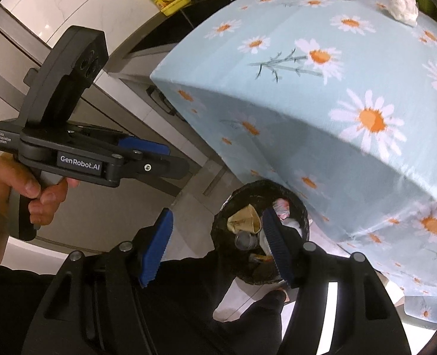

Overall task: Collect trash
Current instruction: 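Open both grippers over the bin to drop the paper and snack bag, then raise both grippers back over the table toward the white plastic bags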

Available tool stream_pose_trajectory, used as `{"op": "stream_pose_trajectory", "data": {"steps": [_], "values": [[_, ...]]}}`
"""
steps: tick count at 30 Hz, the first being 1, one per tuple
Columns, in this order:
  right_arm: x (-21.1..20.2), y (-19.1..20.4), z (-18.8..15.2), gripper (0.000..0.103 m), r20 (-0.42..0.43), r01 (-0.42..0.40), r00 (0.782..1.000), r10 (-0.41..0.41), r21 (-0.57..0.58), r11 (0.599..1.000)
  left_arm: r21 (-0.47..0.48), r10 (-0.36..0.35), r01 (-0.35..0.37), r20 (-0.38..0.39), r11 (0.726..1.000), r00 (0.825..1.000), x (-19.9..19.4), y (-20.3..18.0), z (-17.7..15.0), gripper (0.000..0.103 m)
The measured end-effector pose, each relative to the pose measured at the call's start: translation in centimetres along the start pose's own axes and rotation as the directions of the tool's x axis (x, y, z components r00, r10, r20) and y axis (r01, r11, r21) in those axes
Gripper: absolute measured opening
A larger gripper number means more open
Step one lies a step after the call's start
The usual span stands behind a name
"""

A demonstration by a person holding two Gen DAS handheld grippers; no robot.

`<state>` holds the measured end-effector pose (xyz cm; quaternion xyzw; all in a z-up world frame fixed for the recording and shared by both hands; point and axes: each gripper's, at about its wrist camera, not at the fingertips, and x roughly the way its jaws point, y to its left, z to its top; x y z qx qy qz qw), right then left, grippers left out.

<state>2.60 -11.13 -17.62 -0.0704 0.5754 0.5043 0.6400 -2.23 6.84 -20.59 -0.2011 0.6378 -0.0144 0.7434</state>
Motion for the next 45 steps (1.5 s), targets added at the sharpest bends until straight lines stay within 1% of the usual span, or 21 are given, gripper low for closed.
{"op": "stream_pose_trajectory", "data": {"steps": [3,9,16,22,28,32,34,36,38,39,40,41,42,43,45], "values": [[-0.6,0.0,0.3,0.063,0.021,0.005,1.000,-0.005,0.000,1.000,0.007,0.001,-0.001,0.010,1.000,1.000,-0.5,-0.3,0.3,0.055],[-2.3,0.3,1.4,0.063,0.074,0.028,0.997,-0.027,-0.004,1.000,0.029,-0.007,0.006,0.057,1.000,0.998,-2.4,-1.1,1.2,0.055],[-4.6,0.1,3.1,0.063,0.152,0.057,0.987,-0.059,0.018,0.998,0.053,-0.014,0.008,0.115,0.999,0.993,-4.6,-1.7,2.8,0.055],[-5.9,-0.3,4.9,0.063,0.209,0.104,0.971,-0.112,0.052,0.993,0.096,-0.029,0.014,0.151,0.995,0.988,-6.3,-2.3,4.8,0.055],[-6.7,-0.8,7.2,0.063,0.258,0.169,0.946,-0.195,0.119,0.978,0.146,-0.070,0.044,0.178,0.988,0.981,-7.8,-2.1,7.5,0.055],[-7.1,-1.3,9.0,0.066,0.276,0.231,0.920,-0.277,0.188,0.955,0.193,-0.107,0.072,0.180,0.979,0.978,-8.3,-1.6,9.4,0.055],[-7.2,-1.6,9.9,0.066,0.278,0.275,0.901,-0.332,0.227,0.934,0.220,-0.125,0.084,0.180,0.972,0.976,-8.6,-1.2,10.4,0.055],[-7.3,-2.0,10.7,0.066,0.278,0.295,0.888,-0.366,0.266,0.918,0.246,-0.141,0.094,0.178,0.965,0.974,-9.0,-0.8,11.3,0.055],[-7.4,-2.5,11.6,0.066,0.274,0.320,0.871,-0.409,0.317,0.893,0.270,-0.160,0.108,0.179,0.957,0.971,-9.5,-0.2,12.3,0.055],[-7.5,-2.7,12.0,0.066,0.273,0.336,0.860,-0.431,0.334,0.881,0.283,-0.170,0.114,0.180,0.952,0.969,-9.7,0.2,12.8,0.055],[-7.6,-2.8,12.4,0.066,0.270,0.363,0.842,-0.466,0.355,0.861,0.292,-0.175,0.118,0.179,0.949,0.968,-9.8,0.4,13.3,0.055],[-7.7,-2.9,12.8,0.066,0.264,0.382,0.832,-0.488,0.366,0.849,0.304,-0.183,0.125,0.172,0.945,0.968,-9.9,0.8,13.8,0.055],[-7.9,-3.1,13.1,0.066,0.261,0.404,0.817,-0.514,0.378,0.833,0.309,-0.188,0.130,0.164,0.942,0.968,-10.0,1.2,14.3,0.055],[-8.1,-3.3,13.3,0.066,0.261,0.415,0.805,-0.532,0.393,0.821,0.314,-0.197,0.140,0.158,0.939,0.968,-10.2,1.7,14.8,0.055],[-8.8,-4.0,14.0,0.066,0.257,0.421,0.791,-0.556,0.431,0.798,0.333,-0.200,0.140,0.153,0.933,0.968,-10.6,2.2,15.4,0.055]]}}
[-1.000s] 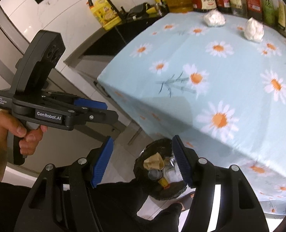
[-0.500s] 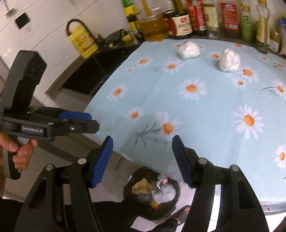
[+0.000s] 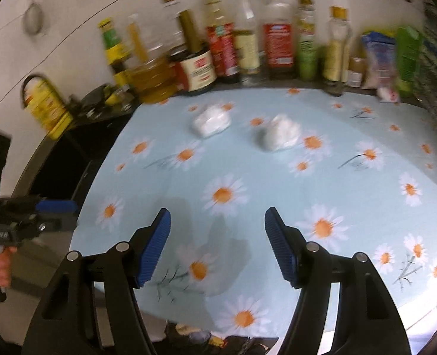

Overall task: Collect trash
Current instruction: 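Raise both grippers back over the table toward the white plastic bags, then grasp the white plastic bag with the right gripper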

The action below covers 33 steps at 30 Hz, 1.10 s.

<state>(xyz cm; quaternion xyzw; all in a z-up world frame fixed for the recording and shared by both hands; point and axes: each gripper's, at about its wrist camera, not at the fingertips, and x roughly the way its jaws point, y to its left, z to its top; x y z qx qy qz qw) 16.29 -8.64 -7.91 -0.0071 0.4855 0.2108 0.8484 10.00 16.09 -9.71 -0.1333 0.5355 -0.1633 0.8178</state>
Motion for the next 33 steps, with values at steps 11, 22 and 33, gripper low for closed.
{"op": "stream_pose_trajectory", "data": {"steps": [11,22,33], "values": [[2.9,-4.9,5.0,0.066,0.010,0.024,1.000,-0.024,0.024,0.999,0.006,0.086,-0.086,0.035,0.996,0.996,0.4,-0.7,3.2,0.062],[11.0,-8.7,8.7,0.066,-0.098,-0.042,0.994,0.040,-0.020,0.999,-0.071,0.212,-0.209,0.027,0.975,0.977,3.4,-4.1,5.9,0.062],[13.4,-9.4,9.0,0.050,-0.114,-0.085,0.990,0.082,-0.020,0.996,-0.090,0.267,-0.264,0.022,0.960,0.963,4.4,-4.9,6.9,0.062]]}}
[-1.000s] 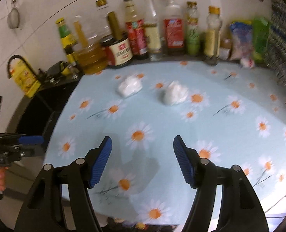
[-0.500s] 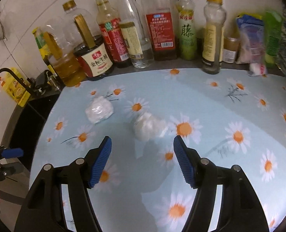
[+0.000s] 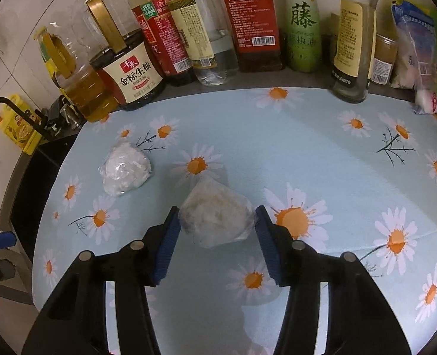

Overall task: Collect trash
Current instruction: 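Grasp the white plastic bag with the right gripper, then grasp the other white plastic bag with the left gripper while the right gripper holds its bag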

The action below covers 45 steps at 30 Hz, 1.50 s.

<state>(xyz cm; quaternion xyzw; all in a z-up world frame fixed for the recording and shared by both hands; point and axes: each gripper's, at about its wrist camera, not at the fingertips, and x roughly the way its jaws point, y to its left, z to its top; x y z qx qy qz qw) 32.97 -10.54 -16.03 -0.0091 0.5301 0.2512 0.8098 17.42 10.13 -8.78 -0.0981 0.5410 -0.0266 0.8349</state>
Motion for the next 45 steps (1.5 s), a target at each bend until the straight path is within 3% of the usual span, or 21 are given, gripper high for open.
{"op": "stream_pose_trajectory", "data": {"steps": [9,10,12,20,23,27,33,39,42,45], "values": [[-1.6,-0.5,-0.5,0.047,0.021,-0.031,0.999,0.031,0.009,0.999,0.030,-0.011,0.011,-0.010,0.999,1.000,1.6,-1.3,1.7,0.062],[-2.0,-0.6,-0.7,0.047,0.023,-0.038,0.999,0.038,0.015,0.999,0.039,-0.011,0.011,-0.013,0.999,1.000,1.8,-1.5,2.0,0.067],[-2.8,-0.9,-1.1,0.047,0.027,-0.073,0.997,0.072,0.034,0.997,0.062,-0.005,0.005,-0.005,0.998,1.000,2.4,-2.1,2.8,0.073],[-6.5,-0.7,-4.1,0.047,0.074,-0.194,0.979,0.191,0.040,0.980,0.104,-0.035,0.040,-0.054,0.994,0.998,7.0,-2.9,6.3,0.073],[-7.4,-0.2,-5.5,0.047,0.081,-0.187,0.980,0.184,0.028,0.982,0.098,-0.063,0.070,-0.072,0.993,0.995,8.4,-2.7,7.4,0.073],[-8.3,-0.2,-7.2,0.047,0.095,-0.211,0.974,0.206,0.046,0.976,0.116,-0.042,0.051,-0.082,0.992,0.996,10.2,-2.5,8.9,0.072],[-8.9,-0.3,-9.1,0.047,0.101,-0.181,0.979,0.176,0.041,0.983,0.165,0.011,0.004,-0.086,0.986,0.996,12.3,-2.6,10.7,0.072],[-9.3,-1.1,-10.0,0.047,0.097,-0.179,0.980,0.172,0.065,0.982,0.208,0.020,0.001,-0.101,0.978,0.995,13.6,-3.4,11.4,0.071],[-9.5,-1.4,-9.9,0.047,0.096,-0.176,0.981,0.168,0.072,0.982,0.225,0.029,-0.005,-0.103,0.974,0.994,14.2,-3.6,11.6,0.055],[-9.8,-1.9,-9.9,0.047,0.112,-0.188,0.978,0.178,0.091,0.978,0.236,0.033,-0.009,-0.097,0.972,0.995,14.3,-3.7,11.5,0.052]]}}
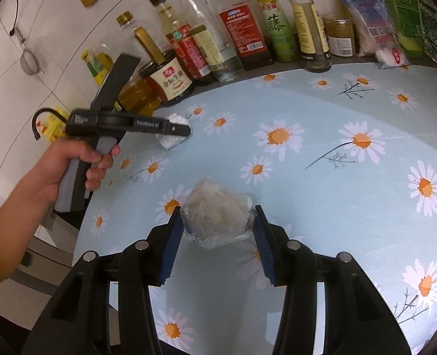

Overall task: Collect trash
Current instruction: 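Grasp the other white plastic bag with the left gripper while the right gripper holds its bag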

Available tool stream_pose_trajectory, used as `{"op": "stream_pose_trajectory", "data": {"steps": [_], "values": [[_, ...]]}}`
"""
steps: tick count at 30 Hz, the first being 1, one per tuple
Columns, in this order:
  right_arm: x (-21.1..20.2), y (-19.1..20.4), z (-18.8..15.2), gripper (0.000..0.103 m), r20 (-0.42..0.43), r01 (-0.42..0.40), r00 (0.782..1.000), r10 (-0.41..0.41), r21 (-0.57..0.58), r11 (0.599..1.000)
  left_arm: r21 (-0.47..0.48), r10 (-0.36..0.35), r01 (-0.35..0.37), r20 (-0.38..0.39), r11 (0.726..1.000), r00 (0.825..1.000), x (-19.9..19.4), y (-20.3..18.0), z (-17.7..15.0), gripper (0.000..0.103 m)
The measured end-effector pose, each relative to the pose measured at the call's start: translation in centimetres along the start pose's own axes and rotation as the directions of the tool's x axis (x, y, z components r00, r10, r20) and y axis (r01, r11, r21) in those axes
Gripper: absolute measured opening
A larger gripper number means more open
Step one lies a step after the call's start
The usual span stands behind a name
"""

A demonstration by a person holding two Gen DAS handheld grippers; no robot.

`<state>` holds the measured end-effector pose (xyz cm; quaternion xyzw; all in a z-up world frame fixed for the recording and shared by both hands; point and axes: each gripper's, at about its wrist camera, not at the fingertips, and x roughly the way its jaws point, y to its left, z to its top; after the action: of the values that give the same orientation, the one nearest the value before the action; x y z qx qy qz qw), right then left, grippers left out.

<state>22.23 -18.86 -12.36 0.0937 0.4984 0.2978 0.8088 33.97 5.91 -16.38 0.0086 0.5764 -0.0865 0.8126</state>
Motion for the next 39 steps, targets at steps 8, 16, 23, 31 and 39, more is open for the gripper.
{"op": "stream_pose_trajectory", "data": {"steps": [8,16,23,31,39], "values": [[-0.3,-0.6,0.9,0.047,0.004,-0.019,1.000,0.019,-0.048,0.999,-0.019,0.018,-0.017,0.023,1.000,1.000,-1.5,0.4,-0.5,0.050],[0.6,-0.7,1.6,0.048,-0.058,-0.061,0.997,0.054,-0.129,0.990,-0.096,0.013,-0.009,0.046,0.995,0.999,-4.3,0.0,-3.1,0.050],[2.0,-0.2,1.8,0.048,-0.147,-0.160,0.980,0.133,-0.197,0.967,-0.218,0.010,0.004,0.066,0.976,0.998,-7.2,-0.3,-8.0,0.050],[1.9,1.9,0.7,0.048,-0.188,-0.209,0.968,0.165,-0.246,0.946,-0.302,-0.006,0.034,0.093,0.953,0.996,-10.3,-1.6,-13.3,0.050],[1.4,5.3,-1.6,0.048,-0.196,-0.196,0.969,0.148,-0.248,0.949,-0.300,-0.045,0.076,0.109,0.951,0.993,-12.0,-2.5,-18.8,0.050]]}}
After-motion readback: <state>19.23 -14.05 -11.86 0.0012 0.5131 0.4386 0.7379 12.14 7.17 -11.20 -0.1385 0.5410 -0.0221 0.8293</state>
